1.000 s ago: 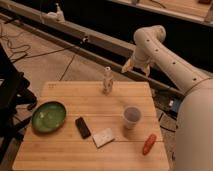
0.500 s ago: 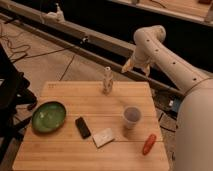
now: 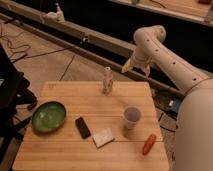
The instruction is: Place the eraser on the white sponge
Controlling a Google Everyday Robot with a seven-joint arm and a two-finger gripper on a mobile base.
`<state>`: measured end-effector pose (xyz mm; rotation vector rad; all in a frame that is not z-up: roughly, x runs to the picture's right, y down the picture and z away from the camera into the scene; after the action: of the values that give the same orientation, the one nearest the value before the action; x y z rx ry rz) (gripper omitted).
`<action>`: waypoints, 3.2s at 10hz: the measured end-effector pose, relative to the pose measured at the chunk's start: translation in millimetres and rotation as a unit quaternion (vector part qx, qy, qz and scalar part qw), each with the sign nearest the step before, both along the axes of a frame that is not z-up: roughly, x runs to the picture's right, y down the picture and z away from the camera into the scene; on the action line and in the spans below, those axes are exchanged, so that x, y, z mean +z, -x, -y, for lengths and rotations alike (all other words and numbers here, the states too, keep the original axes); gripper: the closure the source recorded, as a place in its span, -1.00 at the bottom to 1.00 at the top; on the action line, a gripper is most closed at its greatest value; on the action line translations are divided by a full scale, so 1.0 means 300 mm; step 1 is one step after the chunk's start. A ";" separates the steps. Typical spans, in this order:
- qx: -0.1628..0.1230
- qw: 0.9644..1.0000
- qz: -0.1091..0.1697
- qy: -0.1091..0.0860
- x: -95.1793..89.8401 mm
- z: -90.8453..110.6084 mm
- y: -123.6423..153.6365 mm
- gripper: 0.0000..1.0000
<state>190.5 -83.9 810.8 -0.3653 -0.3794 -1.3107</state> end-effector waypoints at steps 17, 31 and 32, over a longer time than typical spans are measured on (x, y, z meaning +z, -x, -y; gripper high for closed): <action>0.015 0.999 0.023 0.027 -0.009 -0.049 0.047 -0.60; -0.061 0.980 0.185 0.037 -0.100 -0.447 0.650 -0.60; -0.066 0.979 0.188 0.036 -0.106 -0.457 0.658 -0.60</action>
<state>-7.0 53.2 779.1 -0.2024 -0.7327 -1.5014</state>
